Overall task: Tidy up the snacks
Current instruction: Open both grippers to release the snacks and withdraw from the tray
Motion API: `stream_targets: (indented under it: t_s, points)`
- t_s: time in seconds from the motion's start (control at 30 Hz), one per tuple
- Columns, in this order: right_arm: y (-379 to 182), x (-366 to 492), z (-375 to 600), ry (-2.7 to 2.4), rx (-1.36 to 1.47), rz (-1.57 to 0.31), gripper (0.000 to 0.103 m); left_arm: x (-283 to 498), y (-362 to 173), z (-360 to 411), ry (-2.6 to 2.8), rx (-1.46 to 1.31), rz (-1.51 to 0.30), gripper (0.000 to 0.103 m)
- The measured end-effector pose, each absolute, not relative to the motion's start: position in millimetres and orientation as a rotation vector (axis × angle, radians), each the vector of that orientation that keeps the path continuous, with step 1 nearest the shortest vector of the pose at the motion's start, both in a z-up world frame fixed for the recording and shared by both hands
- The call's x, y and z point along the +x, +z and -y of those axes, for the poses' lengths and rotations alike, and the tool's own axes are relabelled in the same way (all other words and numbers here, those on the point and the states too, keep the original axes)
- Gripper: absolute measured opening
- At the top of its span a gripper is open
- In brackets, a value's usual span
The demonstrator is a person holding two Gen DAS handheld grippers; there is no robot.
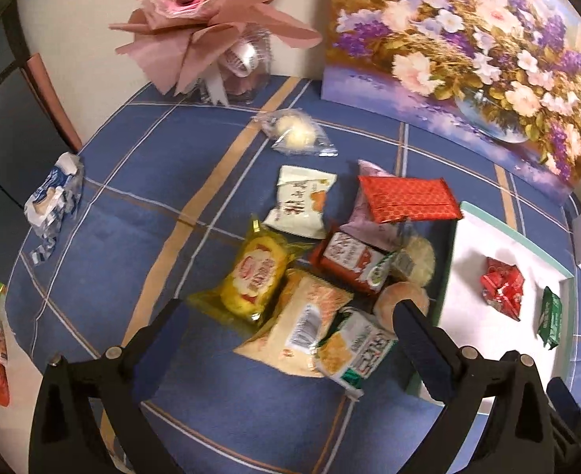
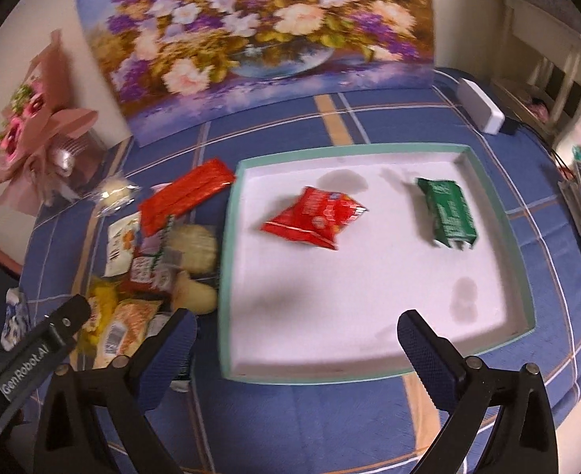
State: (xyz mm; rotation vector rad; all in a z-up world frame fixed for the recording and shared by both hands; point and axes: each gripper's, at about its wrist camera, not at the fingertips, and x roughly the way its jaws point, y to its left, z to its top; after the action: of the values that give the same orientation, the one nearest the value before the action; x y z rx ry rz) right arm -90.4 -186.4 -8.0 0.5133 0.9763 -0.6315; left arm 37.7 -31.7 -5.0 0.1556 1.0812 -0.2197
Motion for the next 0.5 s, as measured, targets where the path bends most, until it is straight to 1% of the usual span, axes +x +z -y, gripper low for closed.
stream_targets:
  t_s: [0.33, 0.5]
  points:
    - [-15, -61, 161, -0.539, 0.483, -1.025, 0.103, 57, -10, -4, -0.132, 0.084, -1.112, 0.103]
    - [-23, -51, 153, -0.475, 0.525, -1.044, 0.103, 67, -14, -22, -0.098, 0.031, -1.135, 0.103]
